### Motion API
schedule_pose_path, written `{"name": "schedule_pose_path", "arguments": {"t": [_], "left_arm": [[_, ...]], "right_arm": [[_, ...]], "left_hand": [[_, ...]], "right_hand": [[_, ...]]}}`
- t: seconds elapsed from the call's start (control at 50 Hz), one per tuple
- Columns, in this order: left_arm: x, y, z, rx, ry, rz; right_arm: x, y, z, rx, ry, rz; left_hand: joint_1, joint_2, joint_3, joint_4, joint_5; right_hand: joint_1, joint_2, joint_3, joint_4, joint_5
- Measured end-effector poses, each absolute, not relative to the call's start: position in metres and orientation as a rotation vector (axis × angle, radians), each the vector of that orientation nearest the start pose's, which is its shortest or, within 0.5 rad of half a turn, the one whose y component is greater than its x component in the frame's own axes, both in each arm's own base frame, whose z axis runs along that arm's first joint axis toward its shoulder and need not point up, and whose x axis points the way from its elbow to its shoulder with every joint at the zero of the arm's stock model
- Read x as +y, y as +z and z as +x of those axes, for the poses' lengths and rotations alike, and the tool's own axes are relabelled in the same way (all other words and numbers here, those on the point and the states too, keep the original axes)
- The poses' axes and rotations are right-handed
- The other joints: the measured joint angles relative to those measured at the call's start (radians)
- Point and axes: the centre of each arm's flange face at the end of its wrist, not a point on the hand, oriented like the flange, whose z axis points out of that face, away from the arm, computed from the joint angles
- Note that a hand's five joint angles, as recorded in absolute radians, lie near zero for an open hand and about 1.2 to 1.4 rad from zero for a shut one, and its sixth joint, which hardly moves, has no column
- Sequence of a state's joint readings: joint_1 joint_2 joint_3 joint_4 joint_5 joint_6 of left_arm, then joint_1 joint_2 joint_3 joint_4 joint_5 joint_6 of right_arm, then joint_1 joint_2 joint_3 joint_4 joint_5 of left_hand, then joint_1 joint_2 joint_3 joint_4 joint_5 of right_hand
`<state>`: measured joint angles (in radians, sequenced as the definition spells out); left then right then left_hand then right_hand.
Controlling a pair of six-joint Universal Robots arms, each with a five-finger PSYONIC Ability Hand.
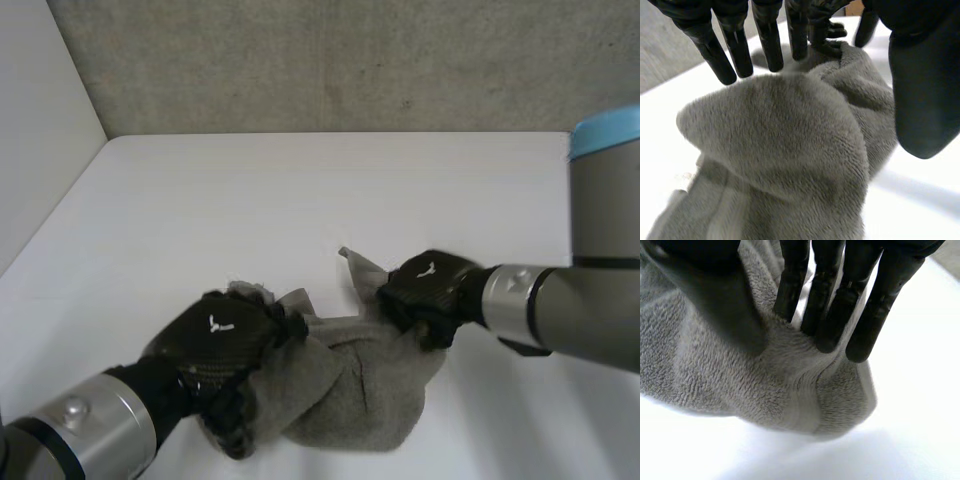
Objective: Fold the towel.
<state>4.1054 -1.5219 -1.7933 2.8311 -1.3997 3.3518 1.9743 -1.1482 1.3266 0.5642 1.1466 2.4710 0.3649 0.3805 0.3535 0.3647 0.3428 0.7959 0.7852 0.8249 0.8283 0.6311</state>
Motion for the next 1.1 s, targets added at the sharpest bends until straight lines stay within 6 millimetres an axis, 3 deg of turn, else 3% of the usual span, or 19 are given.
{"name": "schedule_pose_path", "arguments": {"t": [0.04,0.08,0.22,0.38,0.52,0.58,0.64,0.66,0.72,0.76,0.84,0.94,1.0,1.08,1.1], "left_arm": [[-0.120,0.247,-0.257,2.694,-1.780,1.317],[-0.129,0.254,-0.257,2.673,-1.826,1.279],[-0.173,0.265,-0.260,2.609,-1.940,1.139],[-0.225,0.235,-0.276,2.618,-1.897,1.082],[-0.239,0.199,-0.281,2.719,-1.672,1.093],[-0.238,0.189,-0.281,2.759,-1.574,1.099],[-0.238,0.184,-0.280,2.786,-1.509,1.102],[-0.238,0.183,-0.280,2.789,-1.502,1.103],[-0.240,0.187,-0.280,2.785,-1.506,1.103],[-0.242,0.192,-0.281,2.769,-1.535,1.102],[-0.256,0.218,-0.287,2.675,-1.693,1.089],[-0.282,0.291,-0.294,2.417,-2.064,0.938],[-0.293,0.342,-0.293,2.223,-2.309,0.765],[-0.299,0.392,-0.289,2.005,-2.569,0.540],[-0.299,0.398,-0.288,1.978,-2.600,0.512]], "right_arm": [[-0.225,0.226,0.276,2.093,-1.245,-1.525],[-0.229,0.234,0.276,2.086,-1.289,-1.512],[-0.245,0.252,0.281,2.034,-1.459,-1.441],[-0.260,0.243,0.302,1.959,-1.533,-1.439],[-0.264,0.209,0.327,1.941,-1.443,-1.521],[-0.263,0.192,0.333,1.952,-1.368,-1.579],[-0.261,0.177,0.335,1.961,-1.281,-1.655],[-0.260,0.175,0.335,1.962,-1.265,-1.669],[-0.260,0.169,0.336,1.962,-1.213,-1.738],[-0.263,0.172,0.337,1.961,-1.221,-1.750],[-0.281,0.197,0.344,1.954,-1.383,-1.690],[-0.318,0.276,0.351,1.843,-1.849,-1.266],[-0.331,0.329,0.341,1.697,-2.060,-0.961],[-0.336,0.382,0.313,1.487,-2.255,-0.646],[-0.335,0.387,0.310,1.463,-2.275,-0.617]], "left_hand": [[-0.016,-0.029,-0.021,-0.017,-0.027],[-0.020,-0.039,-0.025,-0.020,-0.034],[-0.021,-0.041,-0.026,-0.021,-0.036],[-0.021,-0.041,-0.026,-0.021,-0.036],[-0.009,-0.028,-0.012,-0.011,-0.010],[0.184,0.163,0.198,0.176,0.195],[0.526,0.500,0.518,0.519,0.523],[0.592,0.566,0.599,0.598,0.603],[1.060,1.048,1.077,1.073,1.072],[1.071,1.110,1.151,1.136,1.124],[1.071,1.114,1.183,1.145,1.128],[1.071,1.114,1.185,1.145,1.128],[1.071,1.114,1.186,1.145,1.128],[1.071,1.114,1.186,1.145,1.128],[1.071,1.114,1.186,1.145,1.128]], "right_hand": [[-0.236,-0.234,-0.261,-0.260,-0.265],[-0.316,-0.303,-0.344,-0.341,-0.345],[-0.344,-0.324,-0.370,-0.379,-0.392],[-0.362,-0.346,-0.388,-0.401,-0.408],[-0.423,-0.410,-0.450,-0.473,-0.480],[-0.440,-0.418,-0.461,-0.489,-0.498],[-0.388,-0.382,-0.425,-0.442,-0.424],[-0.312,-0.295,-0.340,-0.369,-0.344],[0.215,0.249,0.164,0.157,0.189],[0.447,0.453,0.407,0.394,0.418],[0.521,0.494,0.495,0.511,0.506],[0.521,0.494,0.495,0.511,0.506],[0.521,0.494,0.495,0.511,0.506],[0.521,0.494,0.495,0.511,0.506],[0.521,0.494,0.495,0.511,0.506]]}}
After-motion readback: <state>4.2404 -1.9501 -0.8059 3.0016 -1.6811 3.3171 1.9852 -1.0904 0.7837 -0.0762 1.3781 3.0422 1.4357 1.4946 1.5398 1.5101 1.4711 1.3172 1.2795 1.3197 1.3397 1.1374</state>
